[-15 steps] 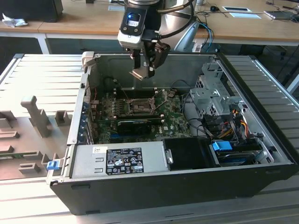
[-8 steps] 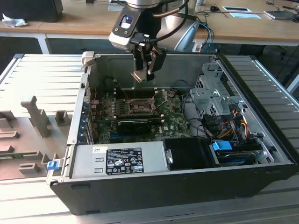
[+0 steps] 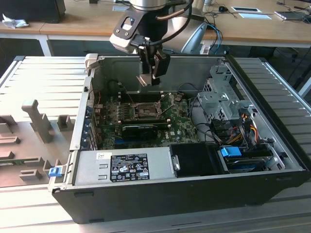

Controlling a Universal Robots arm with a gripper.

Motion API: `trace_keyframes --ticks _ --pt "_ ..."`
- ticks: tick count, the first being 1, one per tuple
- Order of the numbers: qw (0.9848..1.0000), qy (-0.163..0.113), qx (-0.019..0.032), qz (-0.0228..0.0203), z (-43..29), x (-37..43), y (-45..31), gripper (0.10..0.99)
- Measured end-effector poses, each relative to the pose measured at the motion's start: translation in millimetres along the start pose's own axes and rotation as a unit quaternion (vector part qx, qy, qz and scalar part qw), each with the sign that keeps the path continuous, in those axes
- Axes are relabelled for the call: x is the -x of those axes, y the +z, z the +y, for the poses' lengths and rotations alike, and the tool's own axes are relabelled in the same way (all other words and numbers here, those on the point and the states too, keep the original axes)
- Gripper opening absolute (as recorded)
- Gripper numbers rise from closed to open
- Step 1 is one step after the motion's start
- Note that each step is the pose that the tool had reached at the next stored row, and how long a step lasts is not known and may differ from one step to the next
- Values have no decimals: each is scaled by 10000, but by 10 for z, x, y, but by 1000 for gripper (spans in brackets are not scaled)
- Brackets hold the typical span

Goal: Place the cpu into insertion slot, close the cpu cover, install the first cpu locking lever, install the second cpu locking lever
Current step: 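Place the cpu into insertion slot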

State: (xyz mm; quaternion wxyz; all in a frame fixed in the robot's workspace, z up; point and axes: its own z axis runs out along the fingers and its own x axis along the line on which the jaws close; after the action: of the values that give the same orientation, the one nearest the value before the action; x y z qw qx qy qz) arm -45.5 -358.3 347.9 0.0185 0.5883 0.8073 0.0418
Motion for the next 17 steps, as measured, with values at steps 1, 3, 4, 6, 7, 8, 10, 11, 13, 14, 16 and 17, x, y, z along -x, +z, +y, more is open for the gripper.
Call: trace_keyframes --ticks 1,3,4,6,7,8,10,11,13,14,16,17 --pt "9999 125 2 -11 -1 0 16 529" --pt "9993 385 8 -34 -4 1 43 529" --pt "9989 458 9 -41 -5 1 50 529" --pt "9979 641 12 -57 -6 1 66 529" --pt "9974 724 14 -65 -7 1 75 529" --pt "9969 784 16 -70 -8 2 90 529" --pt "9957 921 18 -83 -9 2 106 529" --pt "9949 1000 20 -91 -10 2 114 529" --pt "9932 1162 22 -109 -12 2 131 529" --pt "9922 1244 22 -125 -13 2 142 529" --pt "9905 1365 20 -158 -15 3 160 529" --pt "9899 1405 18 -179 -15 3 166 529"
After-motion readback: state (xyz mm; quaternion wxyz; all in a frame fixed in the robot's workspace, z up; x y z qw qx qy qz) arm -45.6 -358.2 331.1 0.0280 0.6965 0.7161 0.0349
